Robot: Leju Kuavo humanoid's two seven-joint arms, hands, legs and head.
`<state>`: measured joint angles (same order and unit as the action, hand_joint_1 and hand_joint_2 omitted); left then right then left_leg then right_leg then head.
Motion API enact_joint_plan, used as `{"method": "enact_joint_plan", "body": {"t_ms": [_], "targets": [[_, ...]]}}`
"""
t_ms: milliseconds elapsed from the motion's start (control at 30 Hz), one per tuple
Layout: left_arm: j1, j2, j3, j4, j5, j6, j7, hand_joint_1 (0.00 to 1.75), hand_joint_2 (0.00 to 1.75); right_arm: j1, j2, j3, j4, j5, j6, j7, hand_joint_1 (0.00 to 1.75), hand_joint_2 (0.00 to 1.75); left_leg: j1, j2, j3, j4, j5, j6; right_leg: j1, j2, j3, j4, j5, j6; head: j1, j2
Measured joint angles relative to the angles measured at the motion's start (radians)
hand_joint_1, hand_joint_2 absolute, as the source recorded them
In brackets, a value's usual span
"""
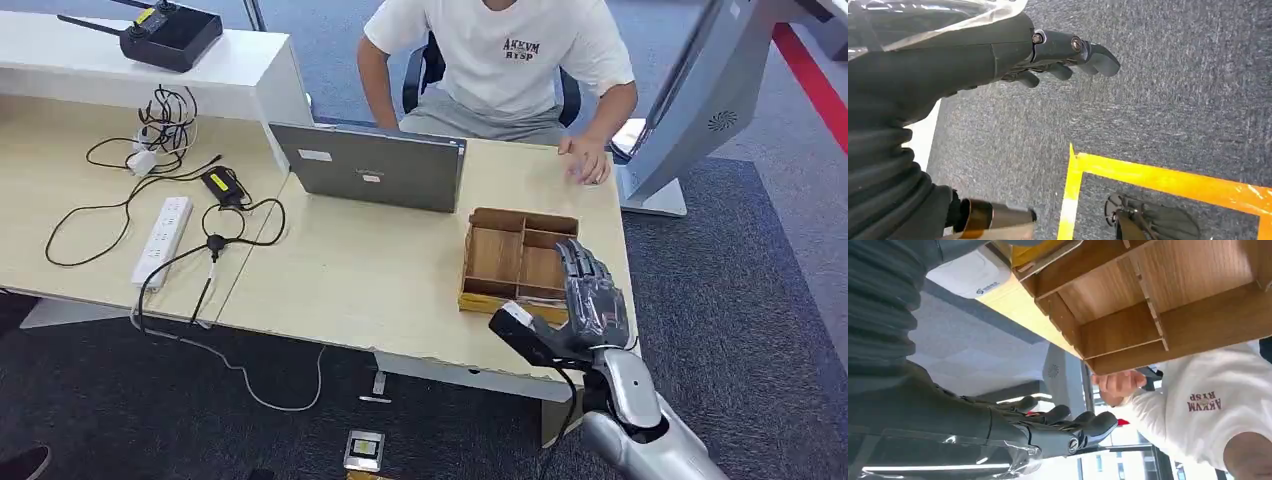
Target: Pass the card to the sensor for recognition and then transmit it.
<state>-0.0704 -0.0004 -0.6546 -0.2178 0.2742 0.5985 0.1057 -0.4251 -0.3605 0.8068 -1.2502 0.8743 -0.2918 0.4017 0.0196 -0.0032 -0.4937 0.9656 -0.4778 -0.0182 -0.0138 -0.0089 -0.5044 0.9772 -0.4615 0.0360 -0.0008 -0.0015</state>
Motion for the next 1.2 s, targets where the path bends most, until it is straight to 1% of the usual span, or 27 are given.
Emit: {"method": "enact_joint_plan", "body": {"t_ms": [300,567,833,1200], "targets": [[-0.001,0.000,-0.010,0.000,0.022,0.001,-0.011,0.00,1.75,-0.033,0.051,-0.004,0.153,-0.008,-0.015,-0.062,0.00,1.75,0.000,0.000,0.000,0.000,0.000,0.000,0.000,0.000,0.000,0.000,0.000,0.000,0.000,0.000],[-0.002,0.000,-0.019,0.000,0.031,0.002,-0.007,0.00,1.75,-0.059,0.092,-0.007,0.264,-0.024,-0.033,-0.092,0.00,1.75,0.000,0.000,0.000,0.000,0.000,0.000,0.000,0.000,0.000,0.000,0.000,0.000,0.000,0.000],[-0.001,0.000,-0.024,0.000,0.039,0.003,0.000,0.00,1.75,-0.084,0.119,-0.007,0.333,-0.040,-0.048,-0.104,0.00,1.75,0.000,0.000,0.000,0.000,0.000,0.000,0.000,0.000,0.000,0.000,0.000,0.000,0.000,0.000],[-0.001,0.001,-0.027,0.000,0.041,0.006,-0.002,0.00,1.75,-0.093,0.132,-0.007,0.387,-0.050,-0.063,-0.108,0.00,1.75,0.000,0.000,0.000,0.000,0.000,0.000,0.000,0.000,0.000,0.000,0.000,0.000,0.000,0.000]]}}
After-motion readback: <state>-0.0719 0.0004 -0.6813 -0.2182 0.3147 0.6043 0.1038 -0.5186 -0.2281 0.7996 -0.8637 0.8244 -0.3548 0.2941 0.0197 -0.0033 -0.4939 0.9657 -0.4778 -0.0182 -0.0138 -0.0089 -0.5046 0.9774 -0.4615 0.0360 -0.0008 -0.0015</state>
